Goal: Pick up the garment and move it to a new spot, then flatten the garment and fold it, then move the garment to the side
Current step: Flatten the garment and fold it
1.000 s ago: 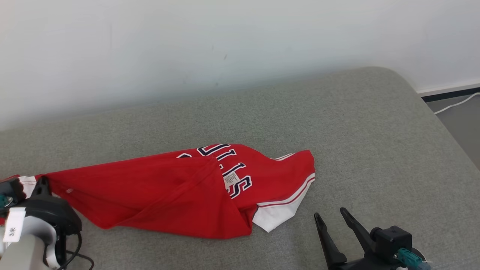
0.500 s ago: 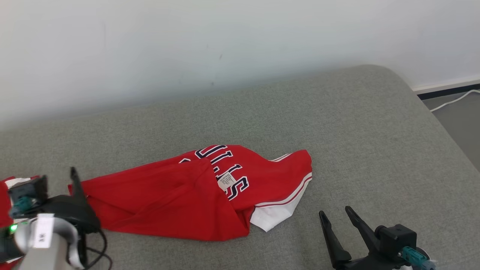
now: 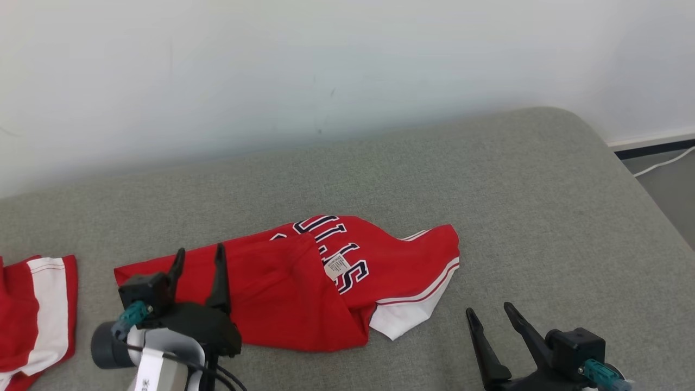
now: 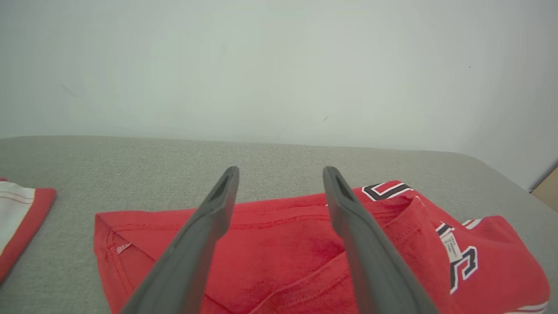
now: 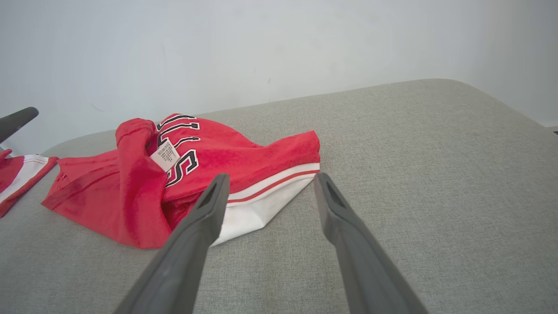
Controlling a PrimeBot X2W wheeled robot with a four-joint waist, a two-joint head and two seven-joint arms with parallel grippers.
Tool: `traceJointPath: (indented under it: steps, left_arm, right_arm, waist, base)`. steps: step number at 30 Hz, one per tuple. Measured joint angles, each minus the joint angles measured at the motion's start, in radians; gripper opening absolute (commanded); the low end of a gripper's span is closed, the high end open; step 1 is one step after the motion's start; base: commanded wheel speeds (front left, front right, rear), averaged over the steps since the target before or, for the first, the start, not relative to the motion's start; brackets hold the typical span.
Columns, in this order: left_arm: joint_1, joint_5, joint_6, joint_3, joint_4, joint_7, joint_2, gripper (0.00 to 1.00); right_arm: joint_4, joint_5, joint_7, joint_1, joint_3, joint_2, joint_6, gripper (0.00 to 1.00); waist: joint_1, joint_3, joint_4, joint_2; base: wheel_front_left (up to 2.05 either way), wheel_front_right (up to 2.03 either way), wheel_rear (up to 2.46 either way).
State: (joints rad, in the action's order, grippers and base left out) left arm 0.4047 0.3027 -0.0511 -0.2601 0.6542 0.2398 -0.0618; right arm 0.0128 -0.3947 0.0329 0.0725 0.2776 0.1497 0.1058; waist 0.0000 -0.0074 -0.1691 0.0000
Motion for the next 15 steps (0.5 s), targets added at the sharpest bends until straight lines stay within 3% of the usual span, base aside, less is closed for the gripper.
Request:
traceJointPath:
  steps: [6,15]
  left_arm:
    - [-0.093,0.014,0.030,-0.043,-0.101,0.009,0.003,1.00]
    - [-0.118,-0.010,0.061,-0.152,-0.129,-0.005,0.012,1.00]
  right_arm:
    - [0.013,-0.001,0.011,0.021,-0.017,0.000,0.001,1.00]
    - [0.015,-0.001,0.010,0.016,0.018,-0.018,0.000,1.00]
  waist:
    - [0.0000,-0.022,0.016,0.0000]
    - [-0.0001,-0.035,0.019,0.0000]
  base:
    - [0.00,0.00,0.00]
    - [0.00,0.00,0.00]
